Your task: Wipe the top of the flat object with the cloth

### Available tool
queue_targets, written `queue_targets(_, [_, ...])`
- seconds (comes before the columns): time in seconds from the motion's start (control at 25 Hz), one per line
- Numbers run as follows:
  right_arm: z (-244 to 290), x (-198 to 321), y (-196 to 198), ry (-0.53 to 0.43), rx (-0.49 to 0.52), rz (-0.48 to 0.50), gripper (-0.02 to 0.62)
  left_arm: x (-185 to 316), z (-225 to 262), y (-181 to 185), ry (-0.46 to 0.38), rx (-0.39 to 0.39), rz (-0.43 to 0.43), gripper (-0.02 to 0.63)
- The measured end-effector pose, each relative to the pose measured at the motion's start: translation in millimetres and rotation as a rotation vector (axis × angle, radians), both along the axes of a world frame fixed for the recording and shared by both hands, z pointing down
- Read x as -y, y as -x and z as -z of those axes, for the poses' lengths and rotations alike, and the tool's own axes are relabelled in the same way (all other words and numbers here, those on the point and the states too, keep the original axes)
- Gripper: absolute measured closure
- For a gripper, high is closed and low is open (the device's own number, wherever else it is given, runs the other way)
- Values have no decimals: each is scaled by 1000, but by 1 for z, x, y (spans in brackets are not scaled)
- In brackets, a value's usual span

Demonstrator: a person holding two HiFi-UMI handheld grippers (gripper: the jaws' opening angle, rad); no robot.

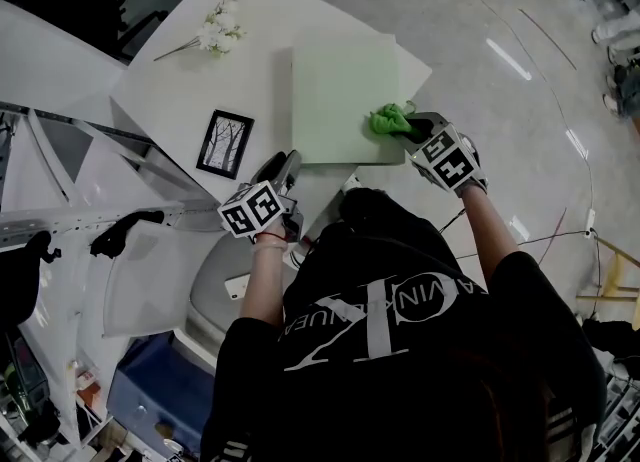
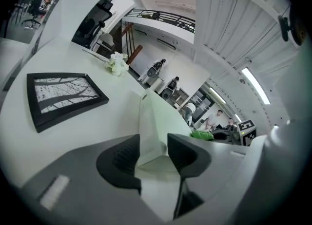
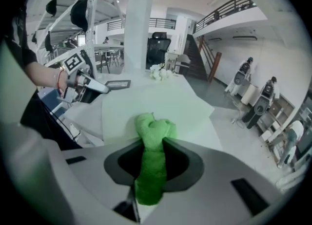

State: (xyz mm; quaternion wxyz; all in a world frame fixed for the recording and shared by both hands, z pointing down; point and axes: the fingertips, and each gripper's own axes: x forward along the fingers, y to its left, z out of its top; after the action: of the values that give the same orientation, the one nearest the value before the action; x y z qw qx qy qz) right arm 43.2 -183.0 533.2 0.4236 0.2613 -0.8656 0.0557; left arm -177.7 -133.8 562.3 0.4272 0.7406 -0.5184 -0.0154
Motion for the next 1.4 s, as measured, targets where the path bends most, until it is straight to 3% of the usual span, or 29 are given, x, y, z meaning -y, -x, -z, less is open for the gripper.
queue_targets(0.08, [11, 1, 10, -37, 31, -15, 514, 0, 10, 9, -38, -43, 54, 373])
queue_targets(0.16, [21, -2, 30, -58, 67, 22, 514, -1, 19, 18, -63, -74, 92, 371])
queue_targets(0.52, [26, -41, 150, -70, 90, 343, 514, -33, 15, 31, -38, -60, 156, 371])
queue_targets(0.72, [10, -59, 190, -79, 36, 459, 514, -47, 19, 31, -49, -38, 155, 371])
queue_targets(0.84, [-5, -61, 198, -92, -26, 493, 514, -52, 18, 29, -44, -10, 141, 371])
queue_targets(1.08, [1, -61, 193, 32, 47, 468, 514, -39, 24, 28, -44, -4, 162, 371])
queue_targets(1.4, [-4, -60, 162, 59, -5, 442, 515, -11, 24, 18, -34, 12, 164, 371])
